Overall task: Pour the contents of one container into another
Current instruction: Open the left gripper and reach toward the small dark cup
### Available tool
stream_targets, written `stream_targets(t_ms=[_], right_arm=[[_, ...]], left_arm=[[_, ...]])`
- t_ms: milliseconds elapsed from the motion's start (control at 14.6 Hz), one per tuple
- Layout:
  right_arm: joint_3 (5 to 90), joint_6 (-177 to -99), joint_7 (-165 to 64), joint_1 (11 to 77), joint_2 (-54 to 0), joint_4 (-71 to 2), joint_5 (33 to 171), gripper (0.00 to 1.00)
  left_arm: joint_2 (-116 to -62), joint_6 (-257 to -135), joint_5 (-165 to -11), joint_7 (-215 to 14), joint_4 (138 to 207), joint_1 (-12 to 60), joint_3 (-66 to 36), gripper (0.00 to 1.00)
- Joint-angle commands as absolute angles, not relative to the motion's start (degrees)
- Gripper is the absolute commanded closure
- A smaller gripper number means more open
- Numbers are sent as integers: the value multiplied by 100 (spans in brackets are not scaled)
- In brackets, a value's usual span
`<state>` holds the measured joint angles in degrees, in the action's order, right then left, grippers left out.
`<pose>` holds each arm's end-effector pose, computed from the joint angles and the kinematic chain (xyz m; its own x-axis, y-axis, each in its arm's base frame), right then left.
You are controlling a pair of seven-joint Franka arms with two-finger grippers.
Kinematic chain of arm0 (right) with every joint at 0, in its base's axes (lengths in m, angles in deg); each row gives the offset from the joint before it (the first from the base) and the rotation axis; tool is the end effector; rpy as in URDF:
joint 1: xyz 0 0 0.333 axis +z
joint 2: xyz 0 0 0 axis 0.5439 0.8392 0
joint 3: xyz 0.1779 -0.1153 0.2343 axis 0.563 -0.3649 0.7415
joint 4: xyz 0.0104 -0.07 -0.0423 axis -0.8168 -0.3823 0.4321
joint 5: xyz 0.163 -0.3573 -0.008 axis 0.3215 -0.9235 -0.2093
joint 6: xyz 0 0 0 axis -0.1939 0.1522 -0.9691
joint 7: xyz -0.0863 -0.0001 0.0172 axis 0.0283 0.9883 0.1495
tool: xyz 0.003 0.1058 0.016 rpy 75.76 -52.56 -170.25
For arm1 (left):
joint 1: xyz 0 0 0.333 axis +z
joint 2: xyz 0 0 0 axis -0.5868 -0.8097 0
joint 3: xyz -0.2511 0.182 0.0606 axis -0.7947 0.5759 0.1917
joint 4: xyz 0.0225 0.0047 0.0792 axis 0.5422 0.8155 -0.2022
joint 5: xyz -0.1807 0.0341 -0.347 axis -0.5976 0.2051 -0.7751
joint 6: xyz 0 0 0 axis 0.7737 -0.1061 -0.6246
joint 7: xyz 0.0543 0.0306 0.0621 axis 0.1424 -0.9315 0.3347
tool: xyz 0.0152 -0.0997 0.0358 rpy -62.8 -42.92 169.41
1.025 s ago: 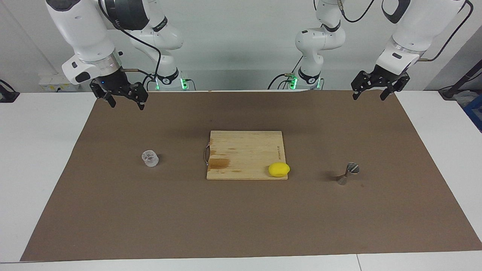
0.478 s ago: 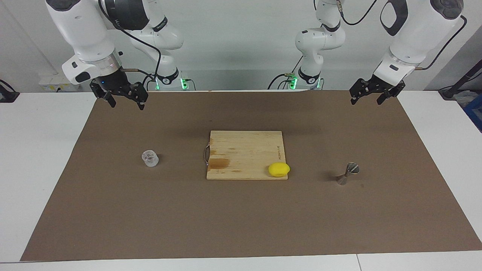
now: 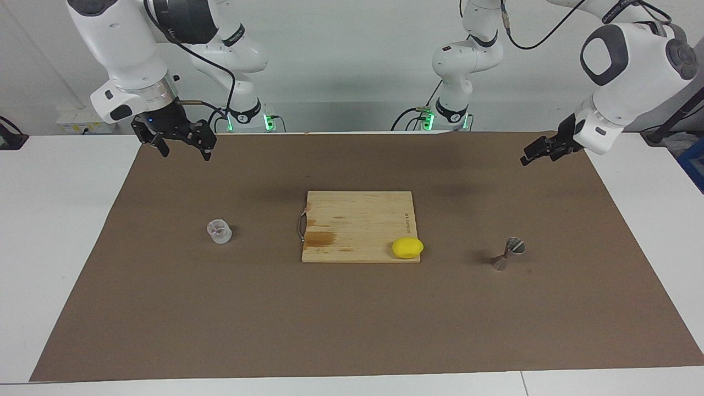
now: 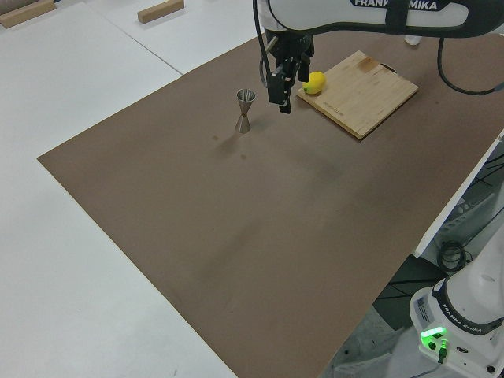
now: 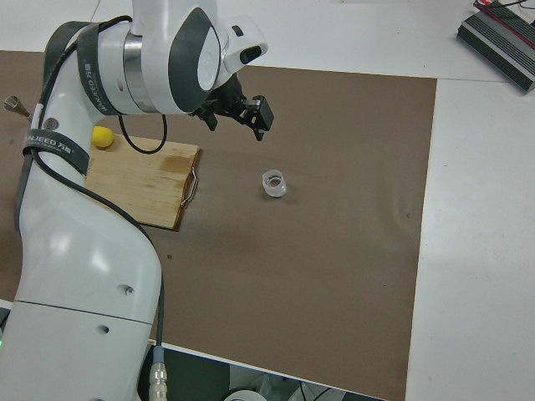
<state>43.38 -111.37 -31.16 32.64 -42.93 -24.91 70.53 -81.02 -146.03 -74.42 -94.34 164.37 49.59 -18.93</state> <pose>0.5488 0.0272 0.6030 0.9900 -0.1363 -0.0357 -0.1356 -0.9905 0.0235 0.5444 0.0416 0.5179 0.9260 0.2565 -0.2772 0.3080 -0.9376 0.1612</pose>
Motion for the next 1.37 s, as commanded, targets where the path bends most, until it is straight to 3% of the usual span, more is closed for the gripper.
stream_targets(t_ms=[0,820,1298], right_arm=[[4387,-11175,-3021,3216,-4346,-2531,7011,0],[4387,-11175,-3021,3216,-4346,-2531,7011,0],[4387,-11175,-3021,3216,-4346,-2531,7011,0]], left_arm=[[-8123,-14787,-8118,-10550,16705,5227,-1936,0],[-8202,-17230,-11695,-14614,17927,5790,-1954,0],[-9037,-16704,-12540,-14632,17858,5931,-1971,0]])
